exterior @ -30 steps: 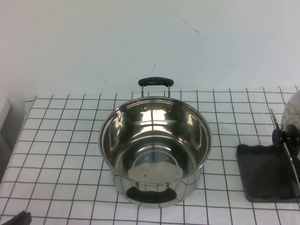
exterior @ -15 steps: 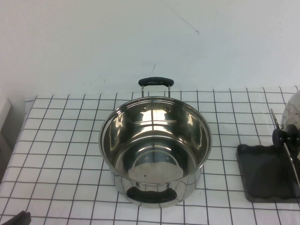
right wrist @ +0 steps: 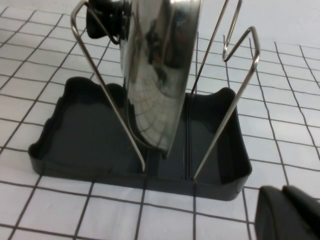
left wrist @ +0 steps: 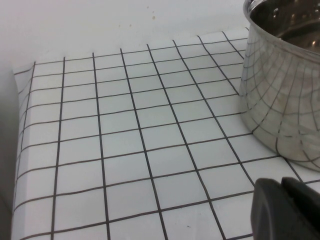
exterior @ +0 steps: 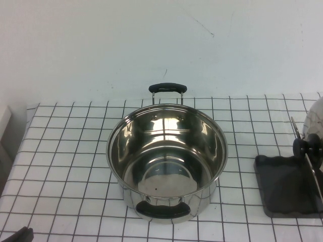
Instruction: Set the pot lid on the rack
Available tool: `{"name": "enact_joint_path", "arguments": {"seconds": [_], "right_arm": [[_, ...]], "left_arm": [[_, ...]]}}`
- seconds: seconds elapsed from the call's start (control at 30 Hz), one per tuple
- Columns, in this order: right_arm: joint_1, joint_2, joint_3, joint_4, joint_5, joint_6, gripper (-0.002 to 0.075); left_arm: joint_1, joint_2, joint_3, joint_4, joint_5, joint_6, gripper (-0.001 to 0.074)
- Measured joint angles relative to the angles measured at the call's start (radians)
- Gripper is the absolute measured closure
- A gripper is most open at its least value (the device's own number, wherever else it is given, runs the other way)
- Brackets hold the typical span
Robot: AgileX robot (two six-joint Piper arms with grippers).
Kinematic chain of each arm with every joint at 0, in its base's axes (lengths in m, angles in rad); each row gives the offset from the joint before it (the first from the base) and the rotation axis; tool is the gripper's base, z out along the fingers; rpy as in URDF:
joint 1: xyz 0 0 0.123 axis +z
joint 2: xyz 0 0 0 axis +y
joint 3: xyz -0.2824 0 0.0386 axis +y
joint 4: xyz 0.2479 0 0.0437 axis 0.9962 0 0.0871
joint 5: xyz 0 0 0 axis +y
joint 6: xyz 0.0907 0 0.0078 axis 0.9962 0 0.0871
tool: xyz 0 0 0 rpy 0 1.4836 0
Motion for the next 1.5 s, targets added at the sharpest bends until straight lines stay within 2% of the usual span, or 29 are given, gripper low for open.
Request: {"name": "enact_joint_path", "arguments": {"seconds": [0.3,0.93,1.03,1.13,1.27,1.43,1.5], "right_arm": [[0.0,0.0,0.0,0.0,0.002,0.086,0.0728],[0.0,0.0,0.0,0.0,0.002,0.092,0.0728],[0.0,0.0,0.0,0.0,0.002,0.092,0.0728],[0.0,0.0,0.0,0.0,0.002,0.092,0.0728],[0.0,0.0,0.0,0.0,0.002,0.092,0.0728],[0.0,0.0,0.0,0.0,0.002,0.092,0.0729],[0.0,0.0,0.0,0.0,0.002,0.092,0.0729]], "left_arm": [[0.0,0.0,0.0,0.0,0.0,0.0,0.0736],[0.0,0.0,0.0,-0.015,0.0,0.0,0.0737],[0.0,0.0,0.0,-0.176,0.065,0.046,0.0737],[0.0,-0.011,0.0,-0.54,0.203,0.208,0.0737],[0.002,-0.084,0.0,-1.001,0.408,0.54,0.0737],[0.042,-0.261,0.0,-1.196,0.469,0.863,0.0737],[0.081,-0.331,-0.002,-1.248,0.462,1.056,0.0737]]}}
